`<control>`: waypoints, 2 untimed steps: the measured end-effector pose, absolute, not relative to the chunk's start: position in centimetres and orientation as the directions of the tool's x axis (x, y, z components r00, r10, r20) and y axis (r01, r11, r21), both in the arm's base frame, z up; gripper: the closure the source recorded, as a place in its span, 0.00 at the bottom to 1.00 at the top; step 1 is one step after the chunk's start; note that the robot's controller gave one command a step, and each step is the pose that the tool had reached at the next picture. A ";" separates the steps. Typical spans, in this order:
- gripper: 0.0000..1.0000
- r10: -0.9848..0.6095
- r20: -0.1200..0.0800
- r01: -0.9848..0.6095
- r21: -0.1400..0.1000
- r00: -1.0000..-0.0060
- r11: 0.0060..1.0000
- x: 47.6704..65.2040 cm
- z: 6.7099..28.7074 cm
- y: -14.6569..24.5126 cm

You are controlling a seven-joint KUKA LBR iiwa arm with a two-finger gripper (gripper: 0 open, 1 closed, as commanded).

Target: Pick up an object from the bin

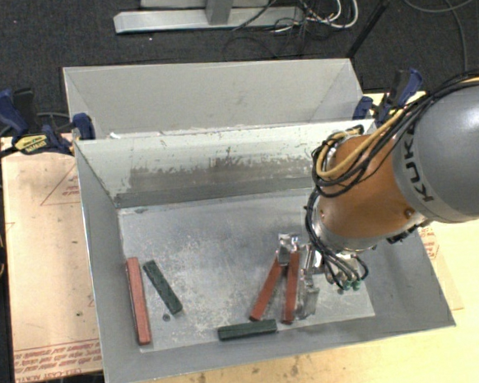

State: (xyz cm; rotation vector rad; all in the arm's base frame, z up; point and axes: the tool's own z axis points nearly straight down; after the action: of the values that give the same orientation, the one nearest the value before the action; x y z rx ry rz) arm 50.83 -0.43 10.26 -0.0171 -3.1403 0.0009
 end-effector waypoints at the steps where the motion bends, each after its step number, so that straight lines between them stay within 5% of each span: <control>1: 0.00 -0.393 -0.003 -0.393 0.002 -0.920 0.920 49.8 7.0 6.6; 2: 1.00 -0.389 -0.001 -0.389 0.002 -0.921 0.921 49.7 7.2 6.4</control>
Offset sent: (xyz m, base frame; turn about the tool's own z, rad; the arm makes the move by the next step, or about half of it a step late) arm -0.0115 0.0676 -0.0326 -0.4121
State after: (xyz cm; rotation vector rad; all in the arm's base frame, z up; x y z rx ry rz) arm 49.74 6.43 7.15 0.6229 -3.0799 -0.0029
